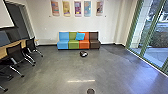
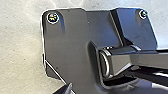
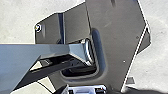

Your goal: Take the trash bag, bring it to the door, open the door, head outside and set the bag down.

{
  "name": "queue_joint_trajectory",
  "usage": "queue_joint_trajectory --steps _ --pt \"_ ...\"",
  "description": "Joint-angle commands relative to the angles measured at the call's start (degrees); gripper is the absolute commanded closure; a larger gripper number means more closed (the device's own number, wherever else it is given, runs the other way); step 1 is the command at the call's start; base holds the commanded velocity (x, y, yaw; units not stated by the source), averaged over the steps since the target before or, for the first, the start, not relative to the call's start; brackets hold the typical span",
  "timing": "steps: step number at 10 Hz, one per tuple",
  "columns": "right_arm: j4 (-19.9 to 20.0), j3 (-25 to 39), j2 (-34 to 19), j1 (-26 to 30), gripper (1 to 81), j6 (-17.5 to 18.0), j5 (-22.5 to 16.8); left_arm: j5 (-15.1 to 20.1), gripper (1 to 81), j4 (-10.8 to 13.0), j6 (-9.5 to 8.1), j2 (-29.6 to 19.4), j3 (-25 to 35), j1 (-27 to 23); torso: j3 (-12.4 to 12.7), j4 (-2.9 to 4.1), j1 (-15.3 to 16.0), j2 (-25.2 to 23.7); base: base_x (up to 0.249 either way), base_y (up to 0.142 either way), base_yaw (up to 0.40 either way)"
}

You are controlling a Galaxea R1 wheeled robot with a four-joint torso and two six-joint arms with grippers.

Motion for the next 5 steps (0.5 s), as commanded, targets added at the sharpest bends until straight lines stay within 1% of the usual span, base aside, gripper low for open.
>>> queue_joint_trajectory --steps 1,5 --pt "-0.06 0.69 -0.28 1.94 1.0 -0.16 -2.98 3.03 1.0 0.18 0.24 0.12 0.05 -2.66 0.0 0.0 0.07 0.0 0.093 0.0 0.0" --pt "-0.23 0.78 -0.28 2.11 1.0 -0.34 -3.15 3.03 1.0 0.18 0.24 0.29 0.05 -2.66 -0.02 0.0 0.07 0.02 0.113 0.0 0.0"
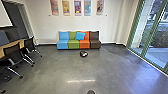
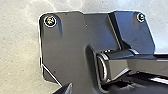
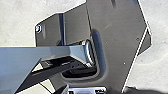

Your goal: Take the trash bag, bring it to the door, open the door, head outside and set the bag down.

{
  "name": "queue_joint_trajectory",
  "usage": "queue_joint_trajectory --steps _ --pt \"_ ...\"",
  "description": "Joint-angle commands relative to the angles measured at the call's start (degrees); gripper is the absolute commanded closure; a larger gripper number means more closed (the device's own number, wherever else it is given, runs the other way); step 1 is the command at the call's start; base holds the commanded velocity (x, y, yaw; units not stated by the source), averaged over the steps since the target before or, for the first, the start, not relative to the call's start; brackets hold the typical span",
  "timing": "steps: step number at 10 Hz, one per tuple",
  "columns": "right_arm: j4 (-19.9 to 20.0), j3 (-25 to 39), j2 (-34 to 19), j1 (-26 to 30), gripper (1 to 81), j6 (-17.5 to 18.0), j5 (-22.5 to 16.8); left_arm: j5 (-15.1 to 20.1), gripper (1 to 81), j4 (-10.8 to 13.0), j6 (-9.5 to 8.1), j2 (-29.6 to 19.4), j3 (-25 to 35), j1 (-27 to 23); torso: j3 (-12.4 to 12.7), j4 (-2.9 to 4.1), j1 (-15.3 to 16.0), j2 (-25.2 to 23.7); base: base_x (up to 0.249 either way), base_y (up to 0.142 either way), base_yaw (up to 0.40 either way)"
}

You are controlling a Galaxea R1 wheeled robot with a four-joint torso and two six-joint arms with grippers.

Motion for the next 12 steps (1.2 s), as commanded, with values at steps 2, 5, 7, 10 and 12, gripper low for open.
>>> queue_joint_trajectory --steps 2,5,7,10,12 --pt "-0.19 0.87 -0.3 1.33 1.0 -0.32 -3.18 3.25 1.0 0.21 0.21 -0.05 0.05 -1.98 -1.8 0.0 0.0 0.0 0.12 0.0 0.0" --pt "-0.19 0.87 -0.3 1.58 1.0 -0.4 -3.09 3.25 1.0 0.12 0.21 -0.05 0.05 -1.98 -1.05 0.0 0.0 0.0 0.12 0.0 0.0" --pt "-0.19 0.87 -0.3 1.5 1.0 -0.4 -3.09 3.17 1.0 0.12 0.21 0.12 0.05 -1.98 -1.03 0.0 0.0 0.0 0.129 0.0 0.0" --pt "-0.1 0.78 -0.3 1.5 1.0 -0.4 -3.0 3.17 1.0 0.03 0.21 0.21 0.05 -2.15 -1.05 0.0 0.02 0.0 0.134 0.0 0.0" --pt "-0.11 0.87 -0.3 1.41 1.0 -0.49 -3.0 3.17 1.0 0.03 0.21 0.3 0.05 -2.15 -1.05 0.0 0.0 0.0 0.134 0.0 0.0"
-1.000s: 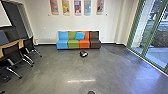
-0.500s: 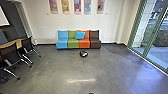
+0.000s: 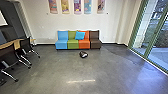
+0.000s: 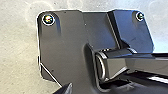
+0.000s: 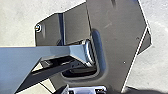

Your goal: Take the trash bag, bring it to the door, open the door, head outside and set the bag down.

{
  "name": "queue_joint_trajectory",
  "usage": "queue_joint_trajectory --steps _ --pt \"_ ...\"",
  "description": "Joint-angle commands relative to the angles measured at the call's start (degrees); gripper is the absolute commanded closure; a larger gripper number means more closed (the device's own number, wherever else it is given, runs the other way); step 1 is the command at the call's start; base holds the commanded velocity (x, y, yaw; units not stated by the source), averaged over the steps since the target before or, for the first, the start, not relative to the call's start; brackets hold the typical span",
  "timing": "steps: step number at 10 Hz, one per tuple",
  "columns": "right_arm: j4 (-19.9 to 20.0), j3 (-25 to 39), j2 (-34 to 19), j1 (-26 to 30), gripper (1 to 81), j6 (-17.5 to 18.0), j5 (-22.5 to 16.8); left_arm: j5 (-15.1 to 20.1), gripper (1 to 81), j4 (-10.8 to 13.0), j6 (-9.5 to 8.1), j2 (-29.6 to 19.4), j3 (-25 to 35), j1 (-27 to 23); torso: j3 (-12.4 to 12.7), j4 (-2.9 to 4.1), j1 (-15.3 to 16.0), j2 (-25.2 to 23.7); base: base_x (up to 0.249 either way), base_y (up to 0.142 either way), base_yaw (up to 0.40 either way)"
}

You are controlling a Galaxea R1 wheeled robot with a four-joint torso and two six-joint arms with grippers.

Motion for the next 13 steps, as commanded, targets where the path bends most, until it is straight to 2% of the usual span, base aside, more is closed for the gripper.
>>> queue_joint_trajectory --steps 1,13 --pt "-0.1 0.85 -0.19 0.99 1.0 -0.45 -3.07 3.23 1.0 0.12 0.21 -0.03 0.05 -1.85 0.0 0.0 -0.02 0.0 0.134 0.0 0.0" --pt "-0.02 0.41 -0.1 0.2 1.0 -0.45 -2.99 3.14 1.0 -0.06 0.21 0.15 0.05 -1.67 0.0 0.0 0.0 0.0 0.13 0.0 0.0"
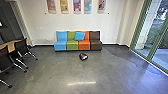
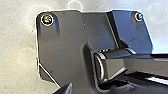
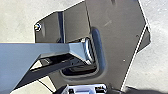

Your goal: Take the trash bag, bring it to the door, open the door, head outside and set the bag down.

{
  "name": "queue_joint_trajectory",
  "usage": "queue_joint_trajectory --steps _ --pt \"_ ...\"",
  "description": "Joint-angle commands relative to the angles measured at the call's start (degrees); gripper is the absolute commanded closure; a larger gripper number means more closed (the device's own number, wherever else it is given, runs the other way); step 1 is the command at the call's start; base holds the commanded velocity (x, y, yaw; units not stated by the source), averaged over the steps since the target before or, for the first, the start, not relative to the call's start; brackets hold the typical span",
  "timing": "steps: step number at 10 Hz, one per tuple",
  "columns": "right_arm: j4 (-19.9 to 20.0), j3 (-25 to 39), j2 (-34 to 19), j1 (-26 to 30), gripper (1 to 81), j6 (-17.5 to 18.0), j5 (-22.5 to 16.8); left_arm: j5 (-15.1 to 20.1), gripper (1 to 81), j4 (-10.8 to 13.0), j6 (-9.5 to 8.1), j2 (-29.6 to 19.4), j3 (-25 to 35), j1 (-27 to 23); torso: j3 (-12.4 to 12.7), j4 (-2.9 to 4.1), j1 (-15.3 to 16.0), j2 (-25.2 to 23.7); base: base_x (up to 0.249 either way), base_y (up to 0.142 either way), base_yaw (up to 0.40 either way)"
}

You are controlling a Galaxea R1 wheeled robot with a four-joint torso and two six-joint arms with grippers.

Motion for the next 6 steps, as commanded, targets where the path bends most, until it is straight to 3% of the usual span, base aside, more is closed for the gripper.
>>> queue_joint_trajectory --steps 1,6 --pt "-0.04 0.49 -0.15 0.64 1.0 -0.45 -3.1 3.22 1.0 -0.03 0.21 -0.16 0.05 -1.67 0.0 0.0 0.0 0.0 0.126 0.0 0.0" --pt "-0.21 0.49 -0.06 0.72 1.0 -0.54 -3.18 3.22 1.0 0.14 0.21 -0.07 0.05 -1.67 0.0 0.0 0.0 0.0 0.127 0.0 0.0"
